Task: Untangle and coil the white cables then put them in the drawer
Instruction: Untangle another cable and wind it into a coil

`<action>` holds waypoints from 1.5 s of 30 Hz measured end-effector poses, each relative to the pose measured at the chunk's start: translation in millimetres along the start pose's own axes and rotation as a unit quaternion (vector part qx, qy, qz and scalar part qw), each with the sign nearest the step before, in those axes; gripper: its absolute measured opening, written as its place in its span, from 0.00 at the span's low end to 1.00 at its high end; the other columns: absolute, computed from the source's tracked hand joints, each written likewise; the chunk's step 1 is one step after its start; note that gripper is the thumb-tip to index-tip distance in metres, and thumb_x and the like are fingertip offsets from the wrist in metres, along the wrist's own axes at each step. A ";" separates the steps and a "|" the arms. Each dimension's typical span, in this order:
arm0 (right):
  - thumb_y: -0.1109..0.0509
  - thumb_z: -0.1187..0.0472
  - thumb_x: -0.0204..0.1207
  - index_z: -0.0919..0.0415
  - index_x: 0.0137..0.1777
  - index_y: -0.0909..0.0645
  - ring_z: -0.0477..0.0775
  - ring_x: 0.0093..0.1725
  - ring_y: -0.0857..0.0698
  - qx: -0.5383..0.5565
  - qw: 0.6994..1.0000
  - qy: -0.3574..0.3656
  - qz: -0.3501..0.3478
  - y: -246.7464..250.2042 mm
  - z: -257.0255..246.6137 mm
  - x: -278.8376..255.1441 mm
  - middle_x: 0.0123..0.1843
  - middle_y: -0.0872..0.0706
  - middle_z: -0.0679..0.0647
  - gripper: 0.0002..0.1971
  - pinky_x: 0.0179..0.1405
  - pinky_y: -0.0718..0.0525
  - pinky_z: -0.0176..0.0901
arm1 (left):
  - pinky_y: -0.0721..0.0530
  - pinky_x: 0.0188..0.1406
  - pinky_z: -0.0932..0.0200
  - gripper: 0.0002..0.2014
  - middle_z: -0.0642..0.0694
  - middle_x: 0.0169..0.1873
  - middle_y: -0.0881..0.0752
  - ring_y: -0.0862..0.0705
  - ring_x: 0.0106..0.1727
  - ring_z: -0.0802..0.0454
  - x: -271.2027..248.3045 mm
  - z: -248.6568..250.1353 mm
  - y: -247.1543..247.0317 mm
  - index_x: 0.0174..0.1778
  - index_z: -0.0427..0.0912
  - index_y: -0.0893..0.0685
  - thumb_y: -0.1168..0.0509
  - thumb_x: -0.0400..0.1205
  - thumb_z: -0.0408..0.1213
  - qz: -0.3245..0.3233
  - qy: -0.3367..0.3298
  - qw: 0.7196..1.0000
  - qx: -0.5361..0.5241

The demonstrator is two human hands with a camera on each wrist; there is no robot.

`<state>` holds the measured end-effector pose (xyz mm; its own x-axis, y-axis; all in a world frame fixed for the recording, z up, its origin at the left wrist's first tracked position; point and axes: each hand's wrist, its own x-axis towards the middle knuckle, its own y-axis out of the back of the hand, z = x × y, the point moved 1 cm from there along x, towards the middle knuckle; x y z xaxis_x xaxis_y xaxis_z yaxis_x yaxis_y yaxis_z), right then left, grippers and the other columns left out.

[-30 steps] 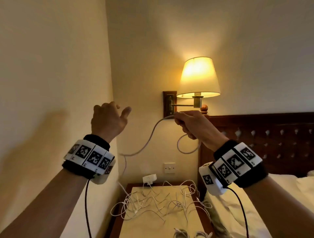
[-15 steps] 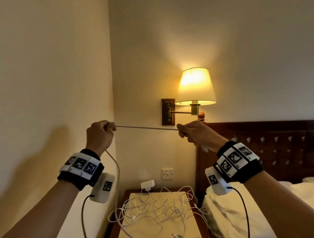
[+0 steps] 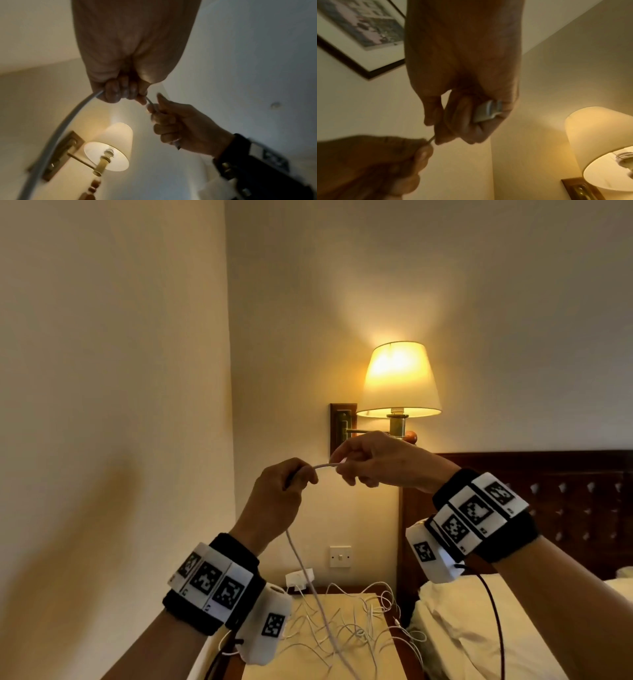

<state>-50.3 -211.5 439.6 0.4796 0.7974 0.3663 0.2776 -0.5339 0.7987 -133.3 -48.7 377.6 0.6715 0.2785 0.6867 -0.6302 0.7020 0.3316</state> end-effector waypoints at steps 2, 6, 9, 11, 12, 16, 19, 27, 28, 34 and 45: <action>0.33 0.68 0.81 0.62 0.62 0.21 0.42 0.34 0.15 0.036 0.999 0.020 0.000 7.4 7.3 -5.4 0.45 0.12 0.53 0.11 0.36 0.17 0.35 | 0.26 0.34 0.53 0.14 0.53 0.26 0.27 0.30 0.27 0.55 -0.3 -5.6 1.5 0.40 0.44 0.17 0.43 0.88 0.39 0.024 0.013 0.999 -0.021; 0.30 0.72 0.78 0.63 0.54 0.14 0.49 0.43 0.10 0.089 0.988 0.053 0.111 16.1 12.5 -7.7 0.51 0.11 0.61 0.08 0.43 0.13 0.38 | 0.28 0.30 0.57 0.14 0.49 0.27 0.27 0.31 0.26 0.55 -2.9 -11.2 -5.3 0.40 0.42 0.19 0.45 0.88 0.37 -0.005 0.076 0.993 -0.085; 0.27 0.71 0.76 0.68 0.52 0.14 0.52 0.41 0.08 0.145 0.966 0.074 0.200 16.6 13.2 -4.9 0.45 0.10 0.62 0.06 0.44 0.12 0.40 | 0.23 0.29 0.62 0.12 0.46 0.30 0.22 0.25 0.26 0.56 -5.2 -11.0 -11.1 0.45 0.38 0.18 0.46 0.89 0.34 -0.113 0.103 0.980 -0.128; 0.25 0.69 0.74 0.66 0.52 0.13 0.50 0.39 0.08 0.110 0.959 0.090 0.246 12.3 14.4 -1.0 0.42 0.09 0.57 0.07 0.40 0.12 0.40 | 0.15 0.37 0.60 0.08 0.44 0.38 0.15 0.17 0.33 0.54 -5.3 -6.3 -16.7 0.54 0.38 0.18 0.43 0.87 0.33 -0.140 0.091 0.978 -0.126; 0.24 0.68 0.73 0.65 0.51 0.13 0.48 0.39 0.09 0.079 0.958 0.102 0.256 9.3 14.9 1.1 0.41 0.09 0.54 0.07 0.39 0.13 0.38 | 0.14 0.41 0.59 0.08 0.44 0.41 0.14 0.15 0.36 0.54 -3.8 -1.8 -19.6 0.57 0.38 0.19 0.41 0.87 0.34 -0.138 0.083 0.978 -0.133; 0.25 0.65 0.75 0.62 0.50 0.11 0.47 0.38 0.11 0.001 0.962 0.149 0.229 -3.6 15.3 8.9 0.41 0.09 0.50 0.05 0.40 0.14 0.37 | 0.19 0.36 0.60 0.10 0.45 0.36 0.16 0.18 0.34 0.54 3.6 12.6 -29.8 0.53 0.39 0.16 0.41 0.87 0.38 -0.057 0.012 0.992 -0.115; 0.30 0.67 0.79 0.63 0.55 0.11 0.53 0.41 0.11 0.026 0.967 0.152 0.205 -2.9 18.4 12.8 0.43 0.09 0.53 0.08 0.43 0.13 0.39 | 0.27 0.35 0.61 0.14 0.47 0.29 0.20 0.25 0.31 0.56 6.0 11.5 -33.3 0.42 0.40 0.15 0.43 0.88 0.39 -0.030 -0.020 0.997 -0.068; 0.37 0.51 0.83 0.66 0.59 0.15 0.57 0.54 0.10 0.195 0.964 0.005 0.179 -27.6 27.0 6.1 0.50 0.09 0.60 0.19 0.59 0.13 0.52 | 0.27 0.33 0.59 0.16 0.50 0.23 0.27 0.29 0.28 0.54 9.3 19.1 -39.2 0.40 0.42 0.22 0.49 0.89 0.41 -0.066 0.113 0.966 -0.222; 0.41 0.43 0.82 0.66 0.59 0.16 0.57 0.56 0.11 0.236 0.962 -0.038 0.128 -35.2 26.8 3.6 0.52 0.09 0.61 0.26 0.62 0.14 0.54 | 0.26 0.36 0.58 0.16 0.52 0.23 0.27 0.28 0.29 0.54 11.3 19.9 -37.1 0.38 0.43 0.23 0.49 0.89 0.41 -0.057 0.116 0.963 -0.235; 0.49 0.52 0.89 0.61 0.48 0.23 0.47 0.27 0.29 0.389 0.917 -0.074 -0.049 -65.7 29.3 -15.5 0.30 0.29 0.50 0.18 0.28 0.27 0.37 | 0.29 0.24 0.60 0.16 0.55 0.16 0.30 0.31 0.20 0.57 43.1 8.5 -13.6 0.34 0.45 0.26 0.49 0.89 0.37 0.040 0.144 0.942 -0.301; 0.40 0.46 0.78 0.61 0.40 0.21 0.45 0.22 0.37 0.260 0.959 -0.110 -0.017 -4.9 75.3 -76.6 0.26 0.31 0.48 0.18 0.17 0.40 0.34 | 0.18 0.54 0.51 0.14 0.35 0.62 0.15 0.16 0.62 0.39 47.8 -100.7 122.8 0.64 0.37 0.18 0.37 0.83 0.34 0.249 0.293 0.921 0.058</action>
<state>-25.7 -291.1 371.7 0.6108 0.7687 0.1898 0.6465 -0.6225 0.4411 -139.3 116.8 386.0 0.3610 0.8772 0.3164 -0.9318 0.3261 0.1591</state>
